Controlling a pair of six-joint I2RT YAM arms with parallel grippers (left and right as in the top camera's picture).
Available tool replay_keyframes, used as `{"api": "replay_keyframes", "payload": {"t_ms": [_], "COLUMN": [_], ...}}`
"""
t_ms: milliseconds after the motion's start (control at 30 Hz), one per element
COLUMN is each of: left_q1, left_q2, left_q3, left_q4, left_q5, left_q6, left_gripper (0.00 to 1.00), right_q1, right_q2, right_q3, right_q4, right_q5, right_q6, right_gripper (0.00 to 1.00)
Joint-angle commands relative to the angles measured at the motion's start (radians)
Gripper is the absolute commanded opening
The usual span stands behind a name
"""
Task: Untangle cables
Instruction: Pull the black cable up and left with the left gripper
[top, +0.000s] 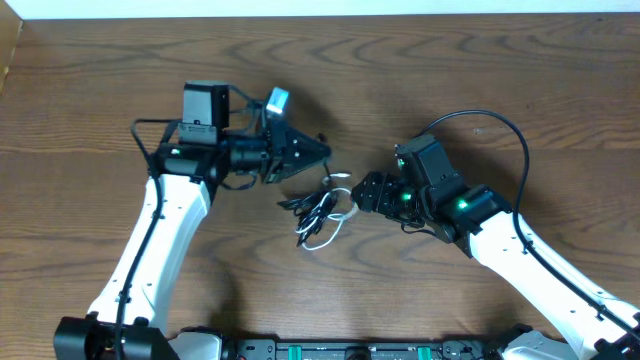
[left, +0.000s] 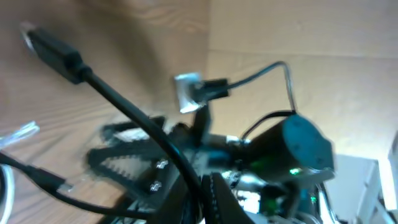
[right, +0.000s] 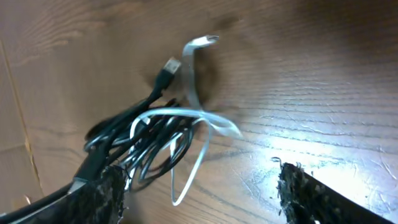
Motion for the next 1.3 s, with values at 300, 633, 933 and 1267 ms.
{"api": "replay_keyframes", "payload": {"t_ms": [300, 633, 933, 1267], "left_q1": [-0.045, -0.039, 0.006, 0.007], "left_q2": [-0.002, -0.002, -0.002, -0.002], "left_q3": [0.017, 0.017, 0.057, 0.145], "left_q4": [0.797, 1.154, 1.32, 1.317], "left_q5": [0.079, 0.079, 0.078, 0.079], "left_q6": [-0.658, -1.005, -1.196, -1.228], "left_gripper": [0.07, 0.08, 0.07, 0.07], "right_q1": [-0.002, -0.002, -0.001, -0.003], "right_q2": [-0.006, -0.006, -0.006, -0.006], "right_q3": [0.015, 0.015, 0.015, 0.015], "right_q4": [-0.044, -0.053, -0.111, -0.006], "right_q5": [-0.021, 0.045, 0.114, -0.021], "right_q6": [-0.075, -0.074, -0.074, -0.112], "right_gripper": [0.78, 0.82, 0.93, 0.96]}}
